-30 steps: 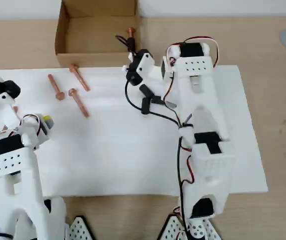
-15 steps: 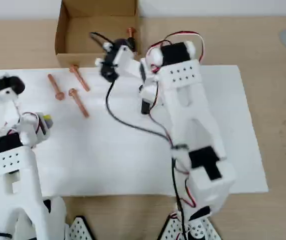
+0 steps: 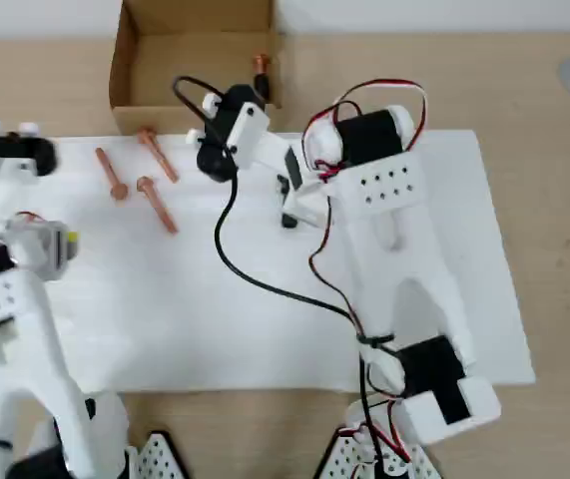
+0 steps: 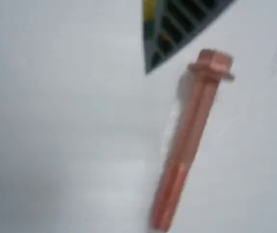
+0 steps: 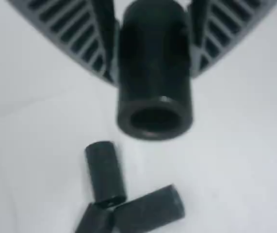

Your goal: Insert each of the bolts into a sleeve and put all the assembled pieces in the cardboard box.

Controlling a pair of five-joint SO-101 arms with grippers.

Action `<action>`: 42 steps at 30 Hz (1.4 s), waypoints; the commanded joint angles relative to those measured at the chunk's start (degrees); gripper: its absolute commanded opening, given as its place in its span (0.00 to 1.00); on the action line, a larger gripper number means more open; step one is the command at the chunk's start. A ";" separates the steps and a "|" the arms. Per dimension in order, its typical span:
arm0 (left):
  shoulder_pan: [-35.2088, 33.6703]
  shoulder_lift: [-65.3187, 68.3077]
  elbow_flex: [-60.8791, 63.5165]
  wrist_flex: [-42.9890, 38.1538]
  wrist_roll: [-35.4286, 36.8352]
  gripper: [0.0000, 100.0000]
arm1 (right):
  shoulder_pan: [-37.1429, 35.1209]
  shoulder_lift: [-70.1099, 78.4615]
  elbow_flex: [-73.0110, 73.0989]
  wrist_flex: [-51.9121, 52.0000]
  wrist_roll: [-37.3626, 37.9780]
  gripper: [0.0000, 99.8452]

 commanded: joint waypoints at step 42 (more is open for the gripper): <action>-13.80 32.57 -17.93 -6.33 -24.70 0.24 | -0.48 -5.23 3.65 -0.79 -0.09 0.06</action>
